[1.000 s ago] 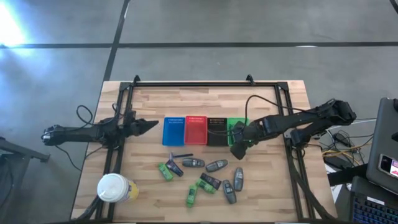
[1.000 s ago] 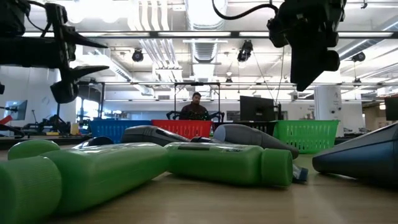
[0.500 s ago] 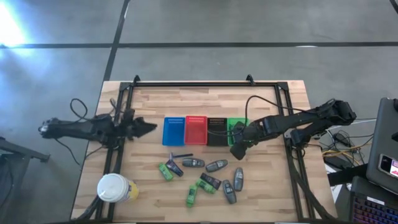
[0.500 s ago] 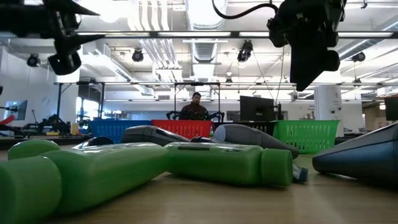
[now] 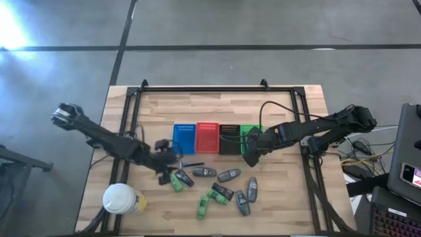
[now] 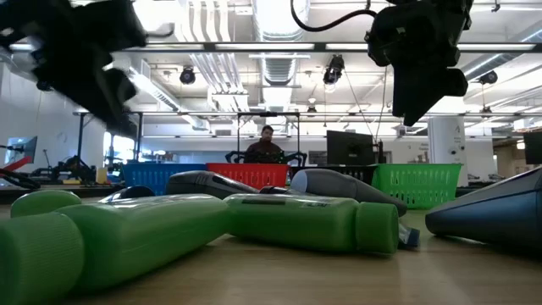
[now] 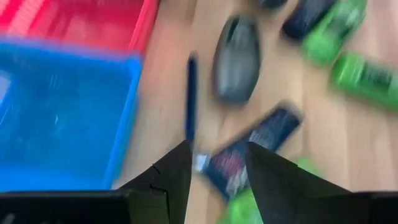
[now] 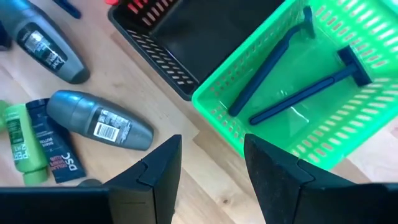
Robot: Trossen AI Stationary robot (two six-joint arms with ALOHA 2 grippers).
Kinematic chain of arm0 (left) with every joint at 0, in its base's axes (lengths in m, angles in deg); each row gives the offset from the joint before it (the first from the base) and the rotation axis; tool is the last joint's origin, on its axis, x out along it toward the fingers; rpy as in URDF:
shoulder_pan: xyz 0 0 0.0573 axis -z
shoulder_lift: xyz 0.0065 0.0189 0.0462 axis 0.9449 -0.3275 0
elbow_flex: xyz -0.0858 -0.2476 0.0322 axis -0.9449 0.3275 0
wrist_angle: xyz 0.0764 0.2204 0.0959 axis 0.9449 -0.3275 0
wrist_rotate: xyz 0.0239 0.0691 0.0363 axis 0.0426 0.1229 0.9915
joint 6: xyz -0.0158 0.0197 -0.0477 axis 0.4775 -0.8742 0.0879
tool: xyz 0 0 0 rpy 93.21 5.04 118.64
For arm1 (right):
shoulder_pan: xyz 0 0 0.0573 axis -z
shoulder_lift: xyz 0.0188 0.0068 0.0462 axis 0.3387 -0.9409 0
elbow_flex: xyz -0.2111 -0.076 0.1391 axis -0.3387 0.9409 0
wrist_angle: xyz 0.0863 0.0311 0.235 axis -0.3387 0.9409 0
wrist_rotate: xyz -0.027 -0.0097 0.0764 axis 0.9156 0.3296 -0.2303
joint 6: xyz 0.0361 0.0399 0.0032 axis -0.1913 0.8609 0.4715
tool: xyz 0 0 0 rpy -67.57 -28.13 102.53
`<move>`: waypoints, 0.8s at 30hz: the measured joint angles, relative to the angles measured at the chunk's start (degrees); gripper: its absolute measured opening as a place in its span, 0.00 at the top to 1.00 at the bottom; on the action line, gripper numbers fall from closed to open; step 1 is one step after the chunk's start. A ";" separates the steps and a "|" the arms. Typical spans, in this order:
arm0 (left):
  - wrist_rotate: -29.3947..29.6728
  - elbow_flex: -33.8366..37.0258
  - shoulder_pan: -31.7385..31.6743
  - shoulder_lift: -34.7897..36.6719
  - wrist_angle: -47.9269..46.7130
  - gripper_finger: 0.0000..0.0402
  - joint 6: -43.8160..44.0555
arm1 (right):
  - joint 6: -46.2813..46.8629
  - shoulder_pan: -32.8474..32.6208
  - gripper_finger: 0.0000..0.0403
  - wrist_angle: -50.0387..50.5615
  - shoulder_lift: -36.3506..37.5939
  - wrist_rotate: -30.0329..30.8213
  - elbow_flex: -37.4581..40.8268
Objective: Pick & Place Travel size toiletries
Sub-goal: Put the razor into the green basket
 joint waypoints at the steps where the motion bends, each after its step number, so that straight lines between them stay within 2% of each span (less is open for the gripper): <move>1: 0.16 -0.90 -0.02 -2.50 0.97 0.62 -0.08 | 0.46 0.00 0.58 0.09 0.00 0.00 0.07; 5: 0.14 -4.11 -0.02 -10.95 -0.10 0.62 -0.44 | 0.90 -0.02 0.58 0.10 0.00 -0.08 0.41; 11: 0.62 -9.99 0.20 -18.37 -0.48 0.62 0.46 | -3.19 0.00 0.58 0.02 -0.02 -0.19 0.73; 18: 6.37 -14.89 -0.04 -23.49 -5.88 0.62 0.21 | -5.82 -0.02 0.58 -0.02 -0.02 0.45 0.79; 24: 4.14 -15.19 -0.32 -24.59 -5.85 0.62 -0.43 | -8.15 -0.02 0.58 -0.02 -0.02 1.25 0.83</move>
